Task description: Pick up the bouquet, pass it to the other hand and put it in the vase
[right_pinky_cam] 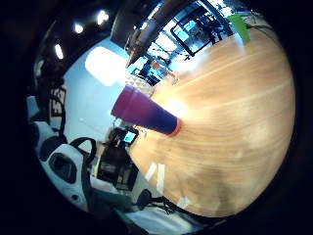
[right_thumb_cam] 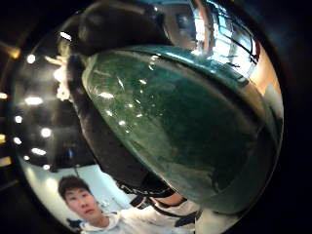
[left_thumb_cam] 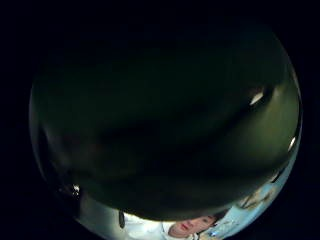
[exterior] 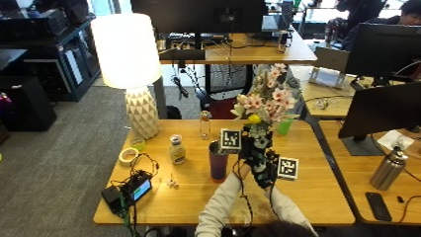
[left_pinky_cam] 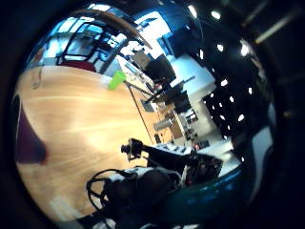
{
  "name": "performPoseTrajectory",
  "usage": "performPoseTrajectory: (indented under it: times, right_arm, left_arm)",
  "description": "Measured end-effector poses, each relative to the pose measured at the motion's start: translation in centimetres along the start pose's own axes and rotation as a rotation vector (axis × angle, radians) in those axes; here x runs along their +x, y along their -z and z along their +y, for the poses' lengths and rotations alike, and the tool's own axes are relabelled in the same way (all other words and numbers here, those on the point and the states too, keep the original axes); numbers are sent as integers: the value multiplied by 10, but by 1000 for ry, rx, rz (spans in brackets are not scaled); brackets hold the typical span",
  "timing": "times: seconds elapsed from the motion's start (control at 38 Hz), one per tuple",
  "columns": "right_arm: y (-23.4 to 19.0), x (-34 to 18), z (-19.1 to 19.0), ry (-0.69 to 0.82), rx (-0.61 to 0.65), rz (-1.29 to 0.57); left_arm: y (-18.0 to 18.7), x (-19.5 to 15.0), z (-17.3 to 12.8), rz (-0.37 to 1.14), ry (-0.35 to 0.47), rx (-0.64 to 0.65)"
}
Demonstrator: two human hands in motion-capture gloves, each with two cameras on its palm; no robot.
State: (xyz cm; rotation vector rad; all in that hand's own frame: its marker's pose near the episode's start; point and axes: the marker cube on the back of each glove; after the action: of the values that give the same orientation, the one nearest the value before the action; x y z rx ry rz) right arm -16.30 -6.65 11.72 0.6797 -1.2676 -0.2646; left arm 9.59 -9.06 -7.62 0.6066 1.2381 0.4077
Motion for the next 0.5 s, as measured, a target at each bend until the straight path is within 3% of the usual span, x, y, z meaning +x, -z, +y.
performPoseTrajectory:
  times: [0.11, 0.16, 0.26, 0.37, 0.5]
  right_arm:
    - [-14, -9, 14, -47, -59, -69]
    - [-17, -12, 14, 3, -105, -59]
    - [-13, -15, 9, 190, -191, 72]
    - [-11, -27, 16, 75, -233, -53]
    - [11, 0, 1, 164, -197, 140]
  left_arm:
    - [14, -6, 11, -166, 156, 97]
    - [17, -3, 12, -195, 173, 102]
    - [26, 12, 4, -209, 110, 106]
    - [45, 44, -15, -247, 55, 130]
    - [66, 67, -40, -258, 19, 173]
